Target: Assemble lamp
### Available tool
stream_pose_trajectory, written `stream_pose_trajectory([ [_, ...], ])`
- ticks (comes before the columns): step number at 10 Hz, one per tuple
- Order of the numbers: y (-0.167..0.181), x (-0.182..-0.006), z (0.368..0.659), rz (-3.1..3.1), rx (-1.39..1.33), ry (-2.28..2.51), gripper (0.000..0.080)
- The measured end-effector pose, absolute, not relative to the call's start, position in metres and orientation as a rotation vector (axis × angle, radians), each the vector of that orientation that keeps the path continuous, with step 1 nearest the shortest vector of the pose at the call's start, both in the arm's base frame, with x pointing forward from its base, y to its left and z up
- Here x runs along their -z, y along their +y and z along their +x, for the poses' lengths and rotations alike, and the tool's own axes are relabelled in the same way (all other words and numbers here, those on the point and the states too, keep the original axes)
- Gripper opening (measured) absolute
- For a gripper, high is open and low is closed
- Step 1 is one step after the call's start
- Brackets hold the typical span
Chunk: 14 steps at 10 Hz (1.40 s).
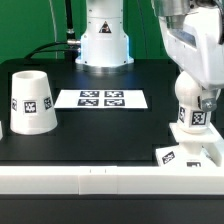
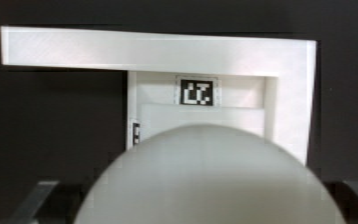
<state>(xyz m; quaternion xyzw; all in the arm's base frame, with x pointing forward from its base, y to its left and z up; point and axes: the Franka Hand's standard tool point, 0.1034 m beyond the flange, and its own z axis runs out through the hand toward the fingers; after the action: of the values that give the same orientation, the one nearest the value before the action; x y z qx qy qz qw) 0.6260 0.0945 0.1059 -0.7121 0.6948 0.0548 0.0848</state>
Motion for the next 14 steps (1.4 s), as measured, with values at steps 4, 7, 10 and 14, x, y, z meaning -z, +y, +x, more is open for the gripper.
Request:
stream_pose_trajectory([
  [4, 0.0951, -0.1096, 0.6252, -2.411, -0.142, 1.722, 0.0696],
  [7, 0.0956, -0.1099, 0.6258, -2.593, -0.110, 1.410, 0.0699],
  [10, 0.0956, -0.1093, 0.6256, -2.717, -0.083, 1.141, 0.0699],
  [14, 0.0914, -0.1107, 0.6238, -2.985, -0.029, 0.423, 0.0699],
])
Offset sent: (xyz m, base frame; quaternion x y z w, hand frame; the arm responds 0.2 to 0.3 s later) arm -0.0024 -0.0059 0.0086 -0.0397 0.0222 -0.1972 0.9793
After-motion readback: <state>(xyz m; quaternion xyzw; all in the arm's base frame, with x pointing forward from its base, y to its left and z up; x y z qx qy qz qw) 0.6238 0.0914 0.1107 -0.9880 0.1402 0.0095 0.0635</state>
